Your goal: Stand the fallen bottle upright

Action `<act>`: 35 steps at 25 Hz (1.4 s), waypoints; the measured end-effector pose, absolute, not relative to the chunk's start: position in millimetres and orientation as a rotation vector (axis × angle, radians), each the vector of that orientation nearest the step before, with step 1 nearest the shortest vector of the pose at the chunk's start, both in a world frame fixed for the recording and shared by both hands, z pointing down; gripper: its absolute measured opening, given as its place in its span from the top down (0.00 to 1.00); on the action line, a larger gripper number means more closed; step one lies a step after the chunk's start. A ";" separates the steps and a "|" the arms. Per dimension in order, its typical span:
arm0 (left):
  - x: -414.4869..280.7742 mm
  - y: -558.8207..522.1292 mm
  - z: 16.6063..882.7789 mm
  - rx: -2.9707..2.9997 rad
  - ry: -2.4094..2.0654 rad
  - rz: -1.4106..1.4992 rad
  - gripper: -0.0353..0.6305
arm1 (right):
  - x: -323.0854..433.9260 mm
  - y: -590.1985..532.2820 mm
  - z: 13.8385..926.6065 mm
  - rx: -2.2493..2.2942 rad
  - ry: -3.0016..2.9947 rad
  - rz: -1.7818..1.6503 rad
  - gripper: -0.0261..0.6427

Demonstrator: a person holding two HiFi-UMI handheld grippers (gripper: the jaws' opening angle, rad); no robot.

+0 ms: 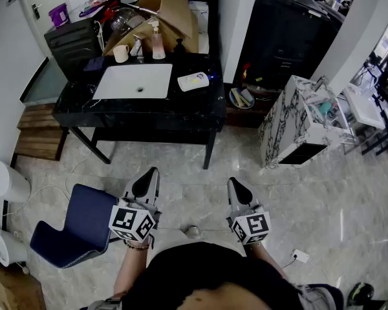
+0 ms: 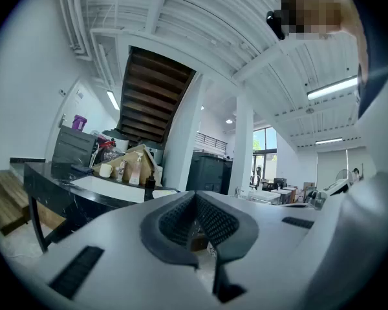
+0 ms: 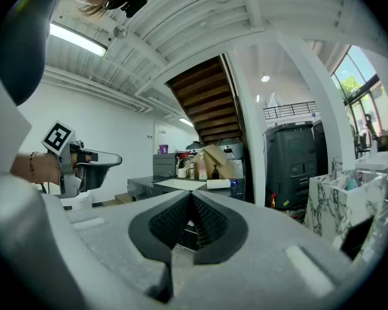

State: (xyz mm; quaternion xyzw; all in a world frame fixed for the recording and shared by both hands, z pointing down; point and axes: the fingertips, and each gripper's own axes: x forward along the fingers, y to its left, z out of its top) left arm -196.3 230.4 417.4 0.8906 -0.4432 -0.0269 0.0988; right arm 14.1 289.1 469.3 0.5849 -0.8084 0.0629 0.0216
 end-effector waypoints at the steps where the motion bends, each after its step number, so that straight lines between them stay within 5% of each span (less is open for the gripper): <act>1: -194.3 233.9 422.5 2.633 -1.313 -0.063 0.94 | 15.0 288.3 470.2 1.811 -2.505 0.191 0.95; 29: -173.0 239.0 431.3 2.704 -1.243 -0.001 0.94 | 20.0 279.9 471.3 1.812 -2.559 0.244 0.95; 30: -170.1 238.2 432.6 2.711 -1.235 0.010 0.90 | 21.5 279.6 471.2 1.816 -2.556 0.244 0.95; 32: -163.7 235.8 436.3 2.715 -1.206 0.027 0.62 | 23.9 278.7 471.3 1.822 -2.553 0.243 0.95; 35: -158.6 228.0 438.5 2.690 -1.203 0.027 0.34 | 26.1 276.0 471.7 1.829 -2.549 0.250 0.95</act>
